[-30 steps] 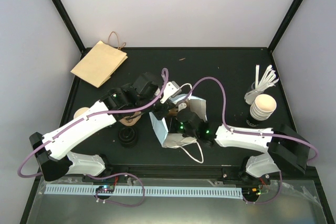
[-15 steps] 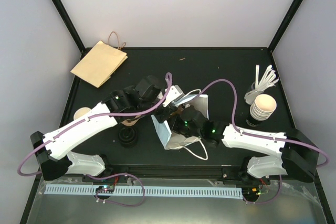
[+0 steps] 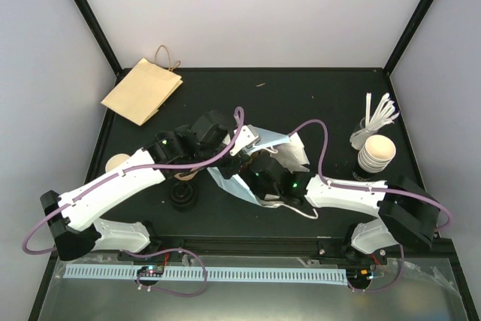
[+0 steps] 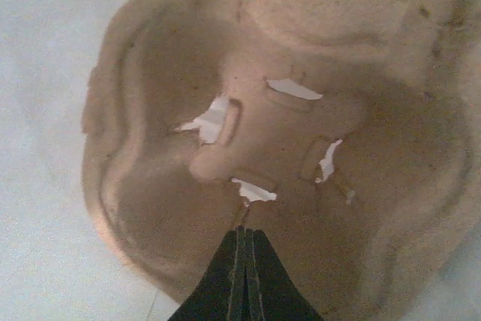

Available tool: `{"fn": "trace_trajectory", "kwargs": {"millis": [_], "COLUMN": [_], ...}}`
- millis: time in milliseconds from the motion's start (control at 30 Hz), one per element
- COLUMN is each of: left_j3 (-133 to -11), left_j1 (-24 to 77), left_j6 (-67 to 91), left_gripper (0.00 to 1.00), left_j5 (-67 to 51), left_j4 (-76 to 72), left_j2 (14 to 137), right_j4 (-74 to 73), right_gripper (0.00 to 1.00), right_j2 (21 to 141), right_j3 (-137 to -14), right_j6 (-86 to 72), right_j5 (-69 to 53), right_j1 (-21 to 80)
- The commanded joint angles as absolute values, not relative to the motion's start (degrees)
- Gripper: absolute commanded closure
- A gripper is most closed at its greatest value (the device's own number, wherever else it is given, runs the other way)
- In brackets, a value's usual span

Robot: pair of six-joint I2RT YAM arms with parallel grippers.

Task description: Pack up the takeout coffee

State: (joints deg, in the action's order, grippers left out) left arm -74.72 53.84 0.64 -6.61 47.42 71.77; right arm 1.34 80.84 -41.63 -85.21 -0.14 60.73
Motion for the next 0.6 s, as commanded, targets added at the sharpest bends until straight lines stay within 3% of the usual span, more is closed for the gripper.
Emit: {"fn": "trace_trajectory", "kwargs": {"millis": [0, 267, 567], "left_j3": [-76.15, -73.69, -73.04], "left_j1": [55.02, 55.03, 55.02], "left_j6": [-0.35, -0.79, 0.14], "left_gripper": [0.98, 0.98, 0.98], "left_j5": [-9.77, -13.50, -7.26], "left_j4": [44.87, 42.58, 42.53], "left_j2": [68.65, 66.71, 67.35], "right_j4": [-1.03, -3.61, -15.39], "right_gripper": [0.99, 0.99, 0.99], "right_j2": [82.74, 84.50, 76.39], "right_j3": [-42.85, -46.41, -50.97], "right_j6": [-88.00, -84.40, -77.84], "right_j5": [1.64, 5.53, 13.91], "right_j1": [60.29, 60.29, 61.35]}}
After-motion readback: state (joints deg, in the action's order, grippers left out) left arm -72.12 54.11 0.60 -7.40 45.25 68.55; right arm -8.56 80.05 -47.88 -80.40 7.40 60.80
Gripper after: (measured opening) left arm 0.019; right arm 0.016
